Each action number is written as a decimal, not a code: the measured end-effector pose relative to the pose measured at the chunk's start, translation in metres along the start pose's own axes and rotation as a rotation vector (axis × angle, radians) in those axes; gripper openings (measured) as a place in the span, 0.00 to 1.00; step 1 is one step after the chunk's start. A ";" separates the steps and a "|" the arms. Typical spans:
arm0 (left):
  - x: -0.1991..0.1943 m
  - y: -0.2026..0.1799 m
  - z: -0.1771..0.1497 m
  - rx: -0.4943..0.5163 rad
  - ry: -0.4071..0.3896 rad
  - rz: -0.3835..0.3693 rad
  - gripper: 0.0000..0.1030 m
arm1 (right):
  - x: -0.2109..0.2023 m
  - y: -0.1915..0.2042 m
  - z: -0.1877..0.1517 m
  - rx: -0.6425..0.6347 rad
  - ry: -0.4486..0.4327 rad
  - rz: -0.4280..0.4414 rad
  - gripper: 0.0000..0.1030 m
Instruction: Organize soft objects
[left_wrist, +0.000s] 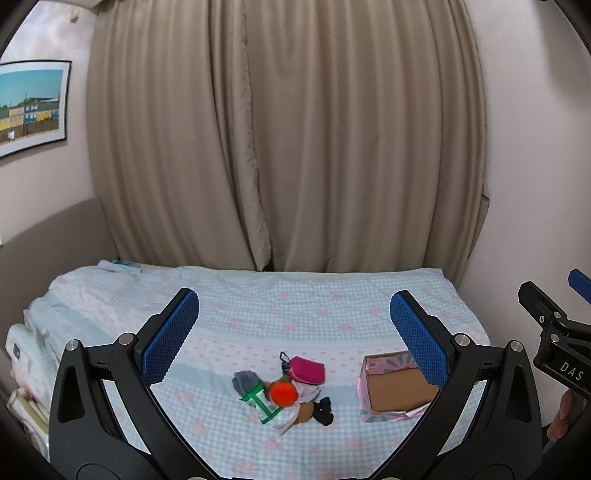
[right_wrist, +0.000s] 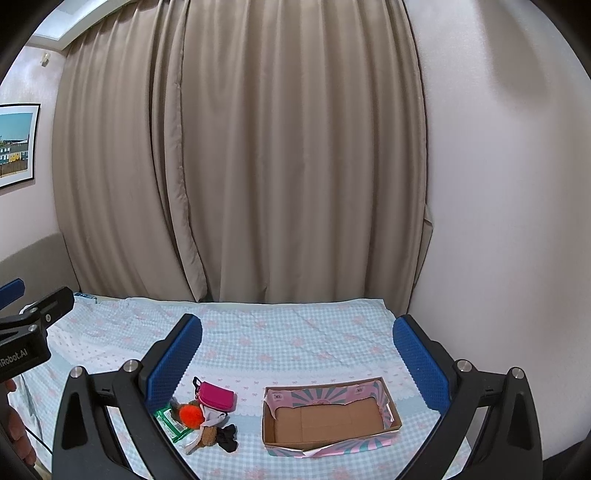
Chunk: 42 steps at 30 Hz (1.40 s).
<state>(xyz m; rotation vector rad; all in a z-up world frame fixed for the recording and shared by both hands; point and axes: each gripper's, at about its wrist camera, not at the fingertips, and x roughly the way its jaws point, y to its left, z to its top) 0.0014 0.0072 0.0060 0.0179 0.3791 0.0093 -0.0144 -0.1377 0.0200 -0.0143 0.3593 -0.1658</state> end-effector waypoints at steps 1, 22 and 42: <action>0.000 0.000 0.000 0.000 0.000 0.001 1.00 | 0.000 0.000 0.000 0.002 0.000 -0.001 1.00; -0.004 -0.001 -0.002 -0.002 0.000 -0.002 1.00 | -0.003 0.002 -0.005 0.008 -0.001 -0.001 1.00; -0.013 -0.011 0.002 -0.011 0.009 0.001 1.00 | -0.001 0.004 -0.007 0.009 -0.005 0.005 1.00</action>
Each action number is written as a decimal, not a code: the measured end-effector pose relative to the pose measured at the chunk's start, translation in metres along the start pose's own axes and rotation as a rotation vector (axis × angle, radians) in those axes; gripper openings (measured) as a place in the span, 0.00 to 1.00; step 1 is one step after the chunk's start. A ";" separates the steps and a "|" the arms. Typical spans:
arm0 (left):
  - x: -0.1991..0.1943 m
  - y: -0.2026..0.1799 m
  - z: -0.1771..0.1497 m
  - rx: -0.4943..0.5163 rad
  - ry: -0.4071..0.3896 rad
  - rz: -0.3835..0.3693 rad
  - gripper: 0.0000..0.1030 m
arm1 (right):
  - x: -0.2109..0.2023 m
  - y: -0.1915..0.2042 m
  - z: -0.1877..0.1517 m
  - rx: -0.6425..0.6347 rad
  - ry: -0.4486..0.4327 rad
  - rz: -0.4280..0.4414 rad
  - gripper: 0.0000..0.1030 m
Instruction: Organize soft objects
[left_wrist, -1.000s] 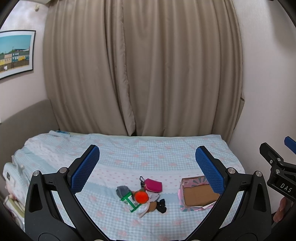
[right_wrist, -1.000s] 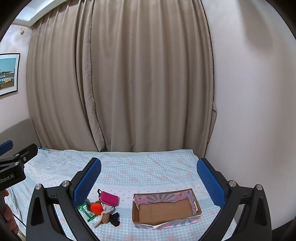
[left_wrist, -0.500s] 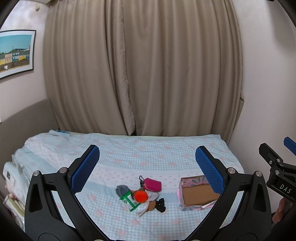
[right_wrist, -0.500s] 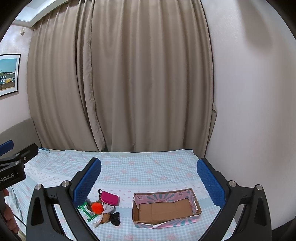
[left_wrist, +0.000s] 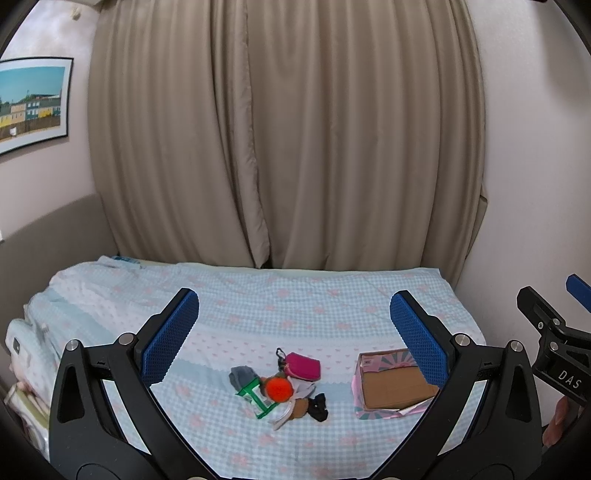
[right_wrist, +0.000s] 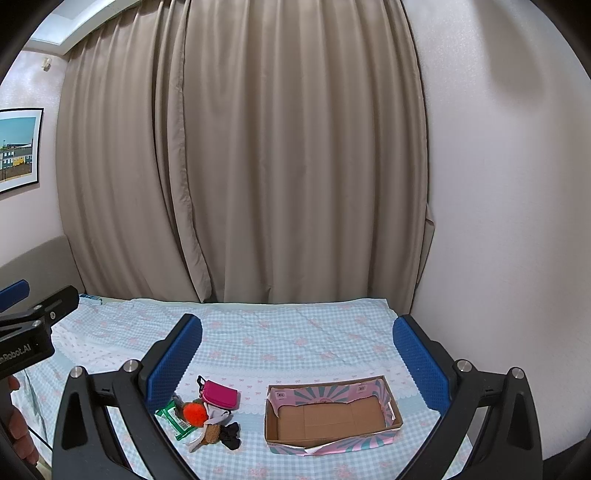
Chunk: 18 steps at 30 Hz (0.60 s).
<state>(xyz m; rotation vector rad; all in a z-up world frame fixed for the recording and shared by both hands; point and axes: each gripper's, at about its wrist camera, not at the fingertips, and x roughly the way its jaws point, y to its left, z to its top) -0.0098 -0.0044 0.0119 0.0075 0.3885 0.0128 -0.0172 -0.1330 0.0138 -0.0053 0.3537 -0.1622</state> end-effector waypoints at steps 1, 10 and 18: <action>0.000 -0.001 0.000 -0.001 0.001 0.001 1.00 | 0.001 0.000 0.000 0.000 0.000 0.001 1.00; 0.001 0.002 0.007 -0.047 0.009 0.003 1.00 | 0.008 -0.006 -0.001 0.006 0.003 0.024 1.00; 0.033 0.063 0.001 -0.156 0.085 0.086 1.00 | 0.030 0.007 -0.006 -0.028 0.031 0.122 1.00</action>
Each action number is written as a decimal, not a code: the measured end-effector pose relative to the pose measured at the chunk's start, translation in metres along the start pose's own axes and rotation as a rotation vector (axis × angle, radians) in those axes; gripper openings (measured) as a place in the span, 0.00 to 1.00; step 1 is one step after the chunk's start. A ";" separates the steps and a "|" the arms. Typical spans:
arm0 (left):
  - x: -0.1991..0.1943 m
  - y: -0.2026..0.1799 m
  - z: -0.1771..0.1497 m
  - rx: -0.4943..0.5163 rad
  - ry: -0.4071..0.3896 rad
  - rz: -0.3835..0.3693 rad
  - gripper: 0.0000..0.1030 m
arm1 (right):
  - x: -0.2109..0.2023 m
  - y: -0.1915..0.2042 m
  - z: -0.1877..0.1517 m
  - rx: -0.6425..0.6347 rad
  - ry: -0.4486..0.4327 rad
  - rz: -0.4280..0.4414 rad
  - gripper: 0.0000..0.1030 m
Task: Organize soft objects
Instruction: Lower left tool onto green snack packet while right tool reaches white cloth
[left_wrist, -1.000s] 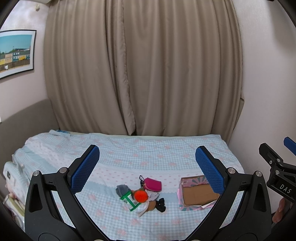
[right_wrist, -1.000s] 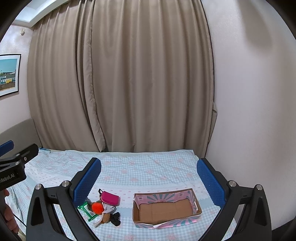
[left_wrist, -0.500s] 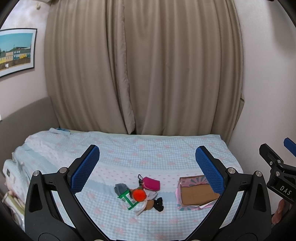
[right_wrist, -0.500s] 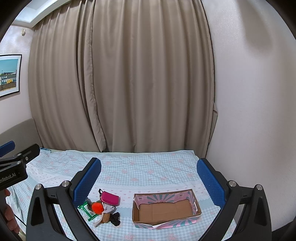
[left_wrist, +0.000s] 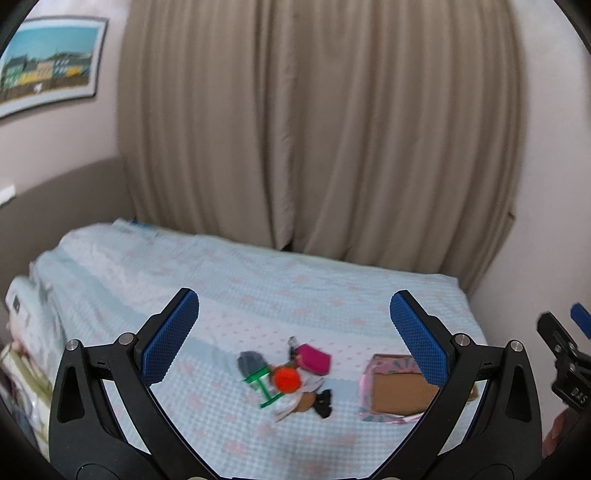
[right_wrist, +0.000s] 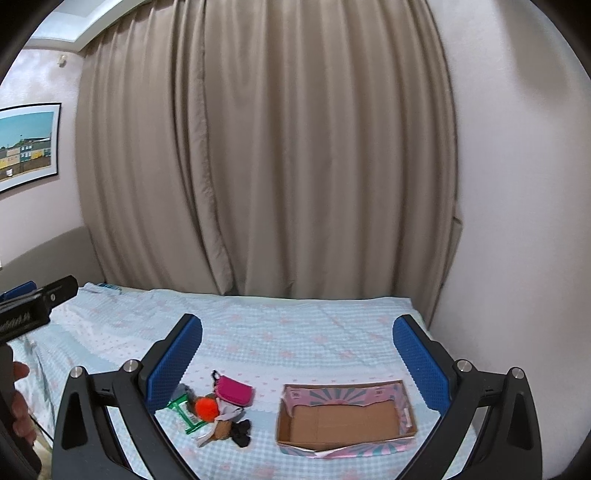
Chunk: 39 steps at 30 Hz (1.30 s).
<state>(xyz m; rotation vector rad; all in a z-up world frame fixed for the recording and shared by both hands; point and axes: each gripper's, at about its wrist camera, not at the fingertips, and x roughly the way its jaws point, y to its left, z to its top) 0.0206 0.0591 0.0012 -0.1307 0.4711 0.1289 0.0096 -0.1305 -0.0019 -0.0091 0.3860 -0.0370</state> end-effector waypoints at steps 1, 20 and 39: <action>0.006 0.012 0.000 -0.011 0.012 0.010 1.00 | 0.007 0.007 -0.004 0.005 0.013 0.010 1.00; 0.201 0.162 -0.084 -0.040 0.440 -0.140 1.00 | 0.153 0.129 -0.105 0.203 0.341 -0.016 1.00; 0.386 0.118 -0.287 -0.065 0.630 -0.205 0.94 | 0.361 0.131 -0.292 0.284 0.640 -0.035 0.88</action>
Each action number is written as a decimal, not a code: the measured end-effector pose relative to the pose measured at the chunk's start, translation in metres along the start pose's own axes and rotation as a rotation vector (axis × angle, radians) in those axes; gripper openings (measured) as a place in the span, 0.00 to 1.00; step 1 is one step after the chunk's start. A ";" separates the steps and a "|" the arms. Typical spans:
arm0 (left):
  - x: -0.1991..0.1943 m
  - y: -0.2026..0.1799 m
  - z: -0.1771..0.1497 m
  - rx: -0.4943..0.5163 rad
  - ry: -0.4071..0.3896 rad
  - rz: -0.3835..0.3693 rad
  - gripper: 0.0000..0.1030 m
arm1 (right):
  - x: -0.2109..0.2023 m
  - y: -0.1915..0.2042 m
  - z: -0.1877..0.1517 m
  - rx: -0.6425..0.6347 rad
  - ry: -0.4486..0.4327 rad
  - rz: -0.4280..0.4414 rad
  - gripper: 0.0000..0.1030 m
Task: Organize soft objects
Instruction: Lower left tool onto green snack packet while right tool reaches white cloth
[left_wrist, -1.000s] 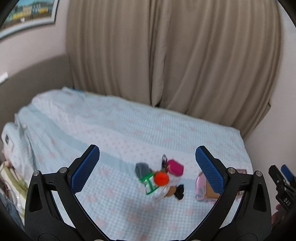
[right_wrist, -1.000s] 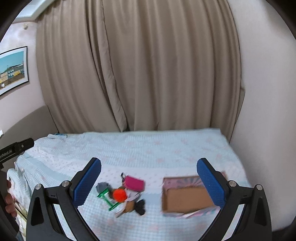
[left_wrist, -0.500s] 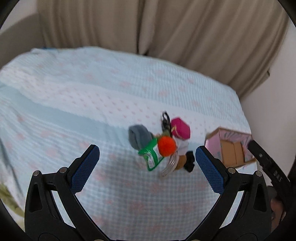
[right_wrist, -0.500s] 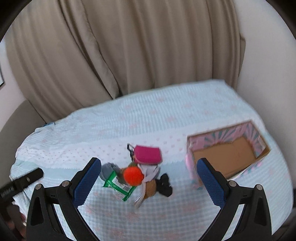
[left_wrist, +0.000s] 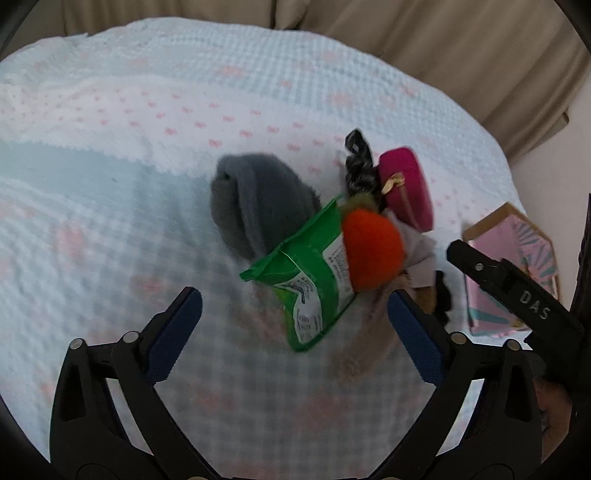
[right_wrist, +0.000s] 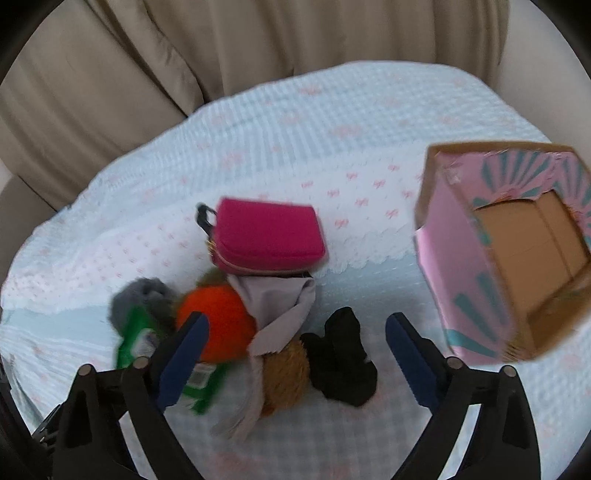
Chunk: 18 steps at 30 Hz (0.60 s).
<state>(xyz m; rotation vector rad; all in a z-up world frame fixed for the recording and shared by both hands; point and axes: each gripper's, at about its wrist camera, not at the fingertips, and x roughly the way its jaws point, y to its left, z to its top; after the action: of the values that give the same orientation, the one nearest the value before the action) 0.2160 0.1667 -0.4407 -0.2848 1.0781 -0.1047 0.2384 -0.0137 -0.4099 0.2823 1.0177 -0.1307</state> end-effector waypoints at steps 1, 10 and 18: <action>0.008 0.000 -0.001 -0.002 0.002 -0.004 0.94 | 0.008 0.000 0.000 -0.009 0.007 0.000 0.87; 0.048 -0.006 -0.003 0.004 0.035 -0.001 0.71 | 0.061 0.000 0.002 -0.076 0.049 0.017 0.71; 0.057 -0.011 -0.001 0.010 0.047 -0.012 0.50 | 0.078 0.011 0.002 -0.092 0.082 0.079 0.30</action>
<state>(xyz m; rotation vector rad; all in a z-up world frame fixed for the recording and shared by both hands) 0.2427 0.1437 -0.4865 -0.2809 1.1224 -0.1280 0.2831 -0.0023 -0.4731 0.2452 1.0890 -0.0005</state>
